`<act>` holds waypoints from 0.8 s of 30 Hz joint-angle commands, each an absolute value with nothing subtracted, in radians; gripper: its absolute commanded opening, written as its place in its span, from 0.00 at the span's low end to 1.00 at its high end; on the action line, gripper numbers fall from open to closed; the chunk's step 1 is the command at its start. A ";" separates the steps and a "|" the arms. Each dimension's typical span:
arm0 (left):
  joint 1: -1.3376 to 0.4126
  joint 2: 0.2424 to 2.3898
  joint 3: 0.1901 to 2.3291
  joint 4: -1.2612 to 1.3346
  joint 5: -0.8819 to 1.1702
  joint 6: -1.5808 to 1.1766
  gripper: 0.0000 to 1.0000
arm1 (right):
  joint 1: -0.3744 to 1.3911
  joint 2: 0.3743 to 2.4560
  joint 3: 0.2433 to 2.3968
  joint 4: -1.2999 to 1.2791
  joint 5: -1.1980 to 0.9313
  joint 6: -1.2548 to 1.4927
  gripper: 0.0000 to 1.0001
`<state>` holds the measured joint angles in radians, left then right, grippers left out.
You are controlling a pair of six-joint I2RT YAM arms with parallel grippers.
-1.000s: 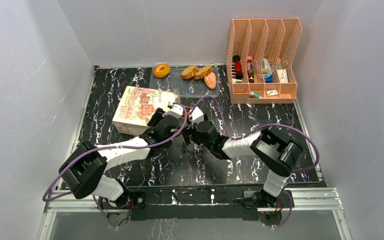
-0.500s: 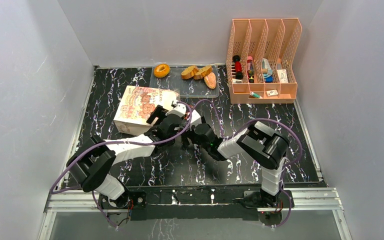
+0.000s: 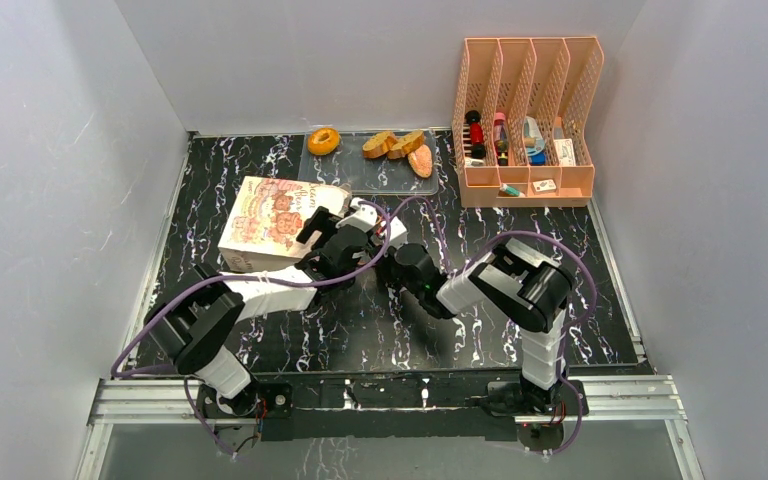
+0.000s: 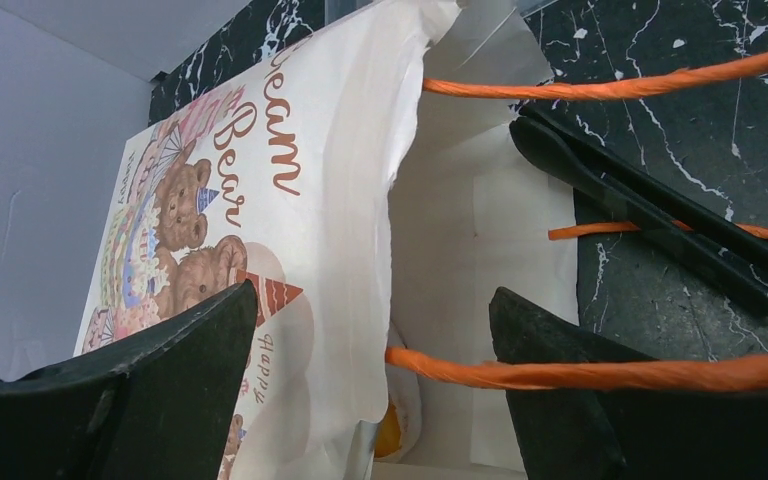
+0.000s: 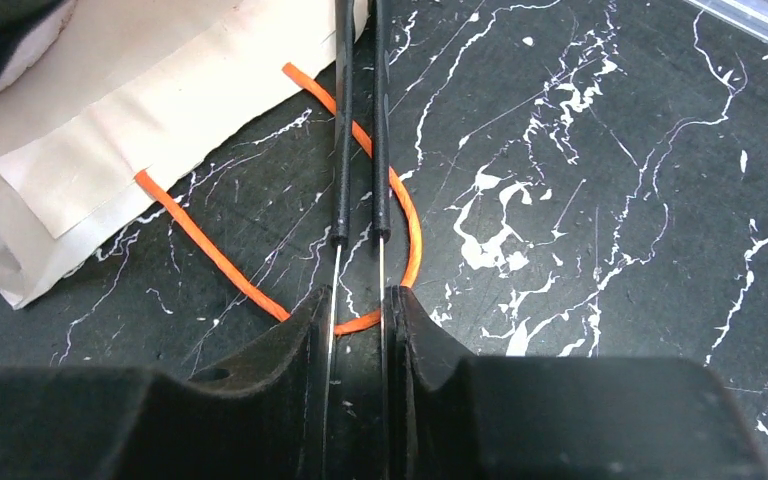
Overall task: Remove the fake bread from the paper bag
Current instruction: Take out the fake bread from the paper bag.
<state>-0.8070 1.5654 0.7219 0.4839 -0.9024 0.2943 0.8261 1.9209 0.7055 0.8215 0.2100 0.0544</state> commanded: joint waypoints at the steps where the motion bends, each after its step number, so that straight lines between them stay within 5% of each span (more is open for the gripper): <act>1: -0.804 1.577 0.730 0.566 -0.923 0.319 0.85 | 0.832 1.878 0.674 0.890 0.189 0.065 0.15; 10: -0.757 1.573 0.680 0.667 -0.870 0.384 0.63 | 0.839 1.732 0.633 0.783 0.178 0.096 0.14; 19: -0.608 1.415 0.678 0.498 -0.536 0.319 0.01 | 0.843 1.636 0.742 0.520 0.106 0.154 0.14; 24: -0.595 1.319 0.672 0.403 -0.327 0.343 0.00 | 0.858 1.621 0.822 0.383 0.068 0.197 0.15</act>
